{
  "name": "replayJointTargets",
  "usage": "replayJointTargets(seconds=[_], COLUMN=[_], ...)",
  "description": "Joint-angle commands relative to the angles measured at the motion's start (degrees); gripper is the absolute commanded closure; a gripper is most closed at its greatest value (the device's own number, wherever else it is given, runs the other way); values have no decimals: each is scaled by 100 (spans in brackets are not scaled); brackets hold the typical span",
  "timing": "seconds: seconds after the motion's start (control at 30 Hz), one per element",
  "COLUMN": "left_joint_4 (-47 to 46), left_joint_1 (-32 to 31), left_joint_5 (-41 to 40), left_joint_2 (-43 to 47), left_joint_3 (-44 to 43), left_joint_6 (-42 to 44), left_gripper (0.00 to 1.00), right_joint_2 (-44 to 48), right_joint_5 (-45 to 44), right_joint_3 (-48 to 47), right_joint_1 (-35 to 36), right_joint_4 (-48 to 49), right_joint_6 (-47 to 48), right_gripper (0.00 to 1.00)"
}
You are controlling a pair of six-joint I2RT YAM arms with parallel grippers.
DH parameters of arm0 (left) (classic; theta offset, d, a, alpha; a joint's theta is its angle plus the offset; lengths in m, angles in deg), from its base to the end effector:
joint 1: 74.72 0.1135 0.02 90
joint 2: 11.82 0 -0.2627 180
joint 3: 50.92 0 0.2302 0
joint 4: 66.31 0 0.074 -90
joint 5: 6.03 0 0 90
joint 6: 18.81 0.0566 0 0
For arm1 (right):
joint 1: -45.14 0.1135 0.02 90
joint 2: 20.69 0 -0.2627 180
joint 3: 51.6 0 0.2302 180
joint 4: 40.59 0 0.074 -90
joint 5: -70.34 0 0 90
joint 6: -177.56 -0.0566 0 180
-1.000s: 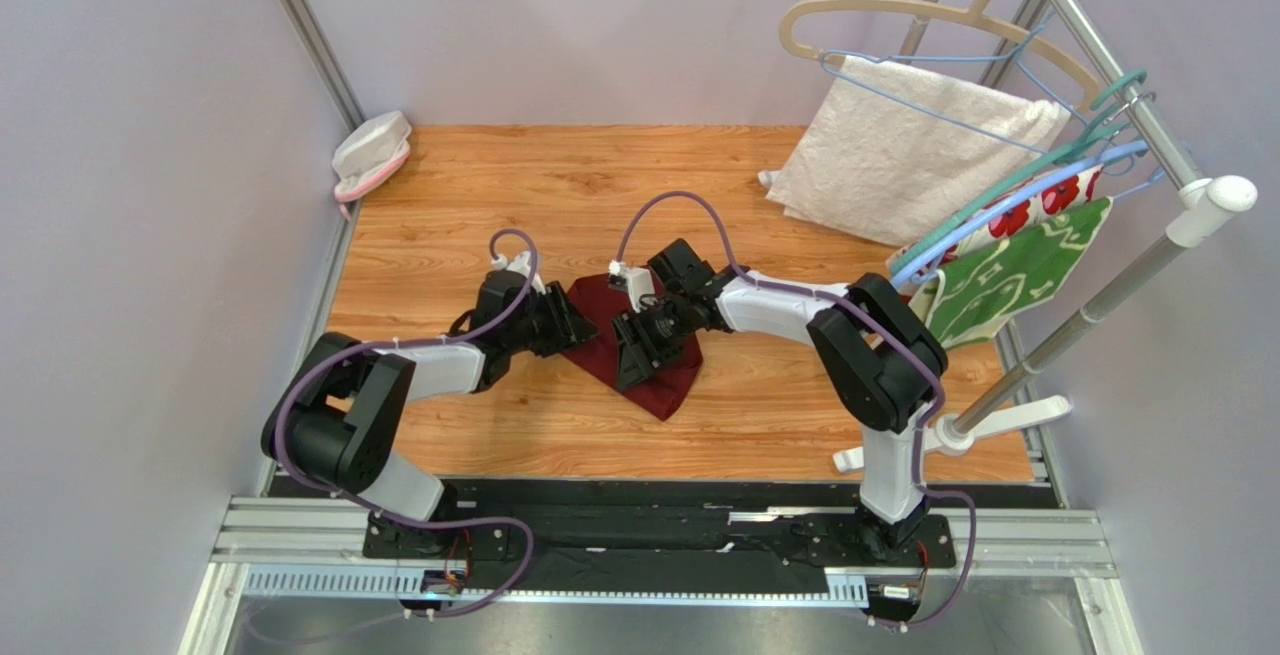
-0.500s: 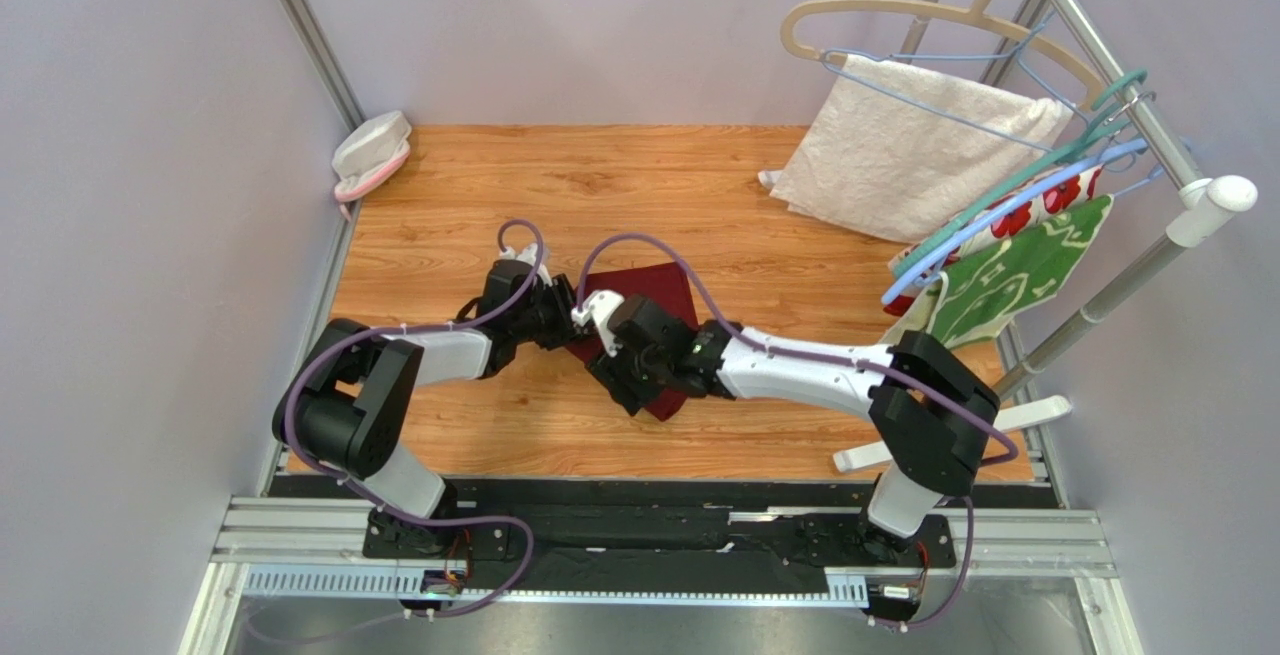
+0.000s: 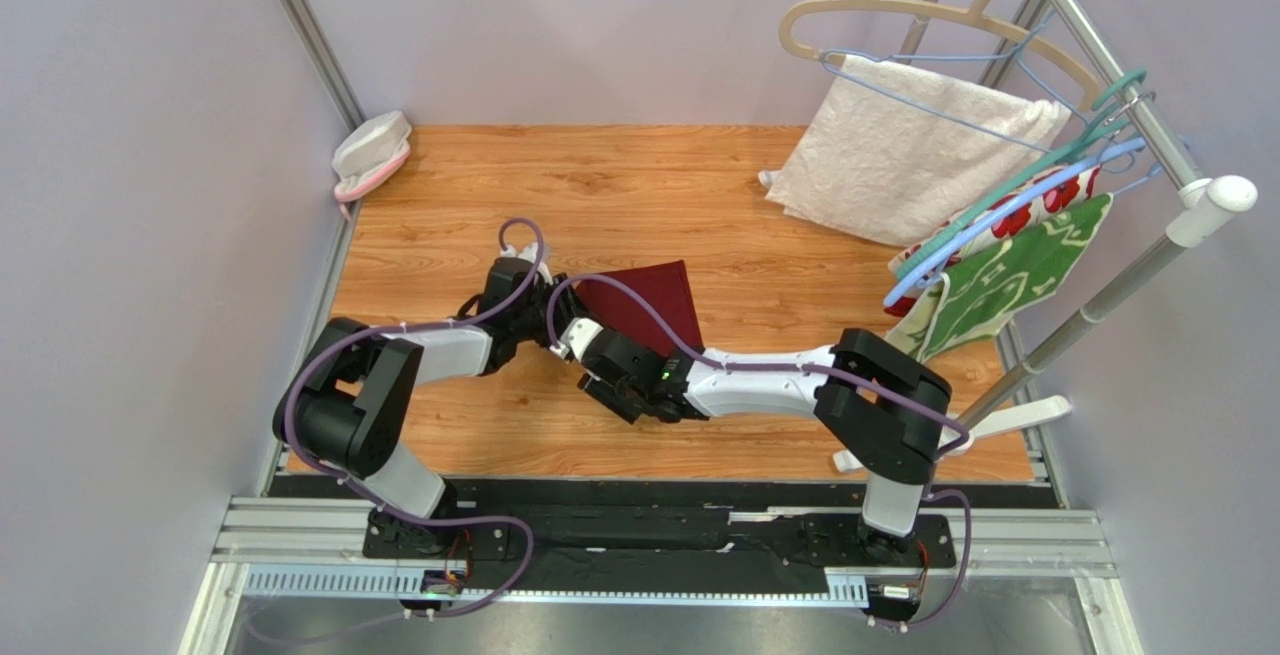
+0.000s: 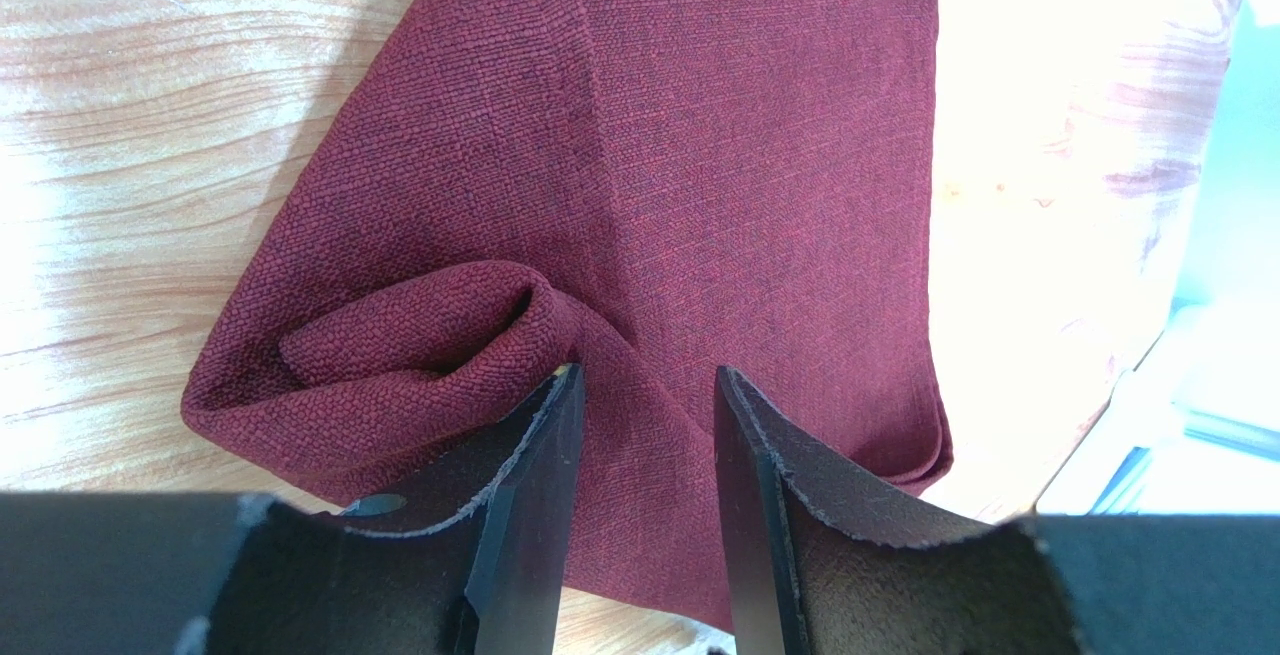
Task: Fold the napkin, place the utensils inside, and roll it up
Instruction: Roll the napkin with the utensil
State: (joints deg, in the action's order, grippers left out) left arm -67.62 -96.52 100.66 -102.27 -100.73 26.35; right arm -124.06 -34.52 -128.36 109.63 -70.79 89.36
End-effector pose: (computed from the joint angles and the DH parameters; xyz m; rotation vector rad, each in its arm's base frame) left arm 0.2687 -0.1250 0.1450 -0.3154 2.3806 -0.9167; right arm 0.1669 0.3160 0.1583 -1.2931 2.1589 0.1098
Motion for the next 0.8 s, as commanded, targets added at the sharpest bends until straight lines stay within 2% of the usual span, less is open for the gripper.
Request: replayJointTargets(seconds=[0.0,0.33,0.53,0.77], left_joint_4=[350,219,297,1420], left_joint_1=[-35,-35,-35,185], left_joint_5=[-8,63,2,-833], left_joint_2=[-86,63,352,1888], left_joint_3=[-99,-64,-98,-204], left_joint_6=[151,133,151,493], left_gripper=[53,52,40,30], right_joint_2=[-174,-499,-552,-359], right_joint_5=[-176,219,1334,3037], right_joint_3=[-234,-85,74,302], right_joint_1=[38,-367,-630,-1078], right_joint_4=[252,261,314,323], right_joint_6=[162,13,-145,-514], right_gripper=[53,62,73,78])
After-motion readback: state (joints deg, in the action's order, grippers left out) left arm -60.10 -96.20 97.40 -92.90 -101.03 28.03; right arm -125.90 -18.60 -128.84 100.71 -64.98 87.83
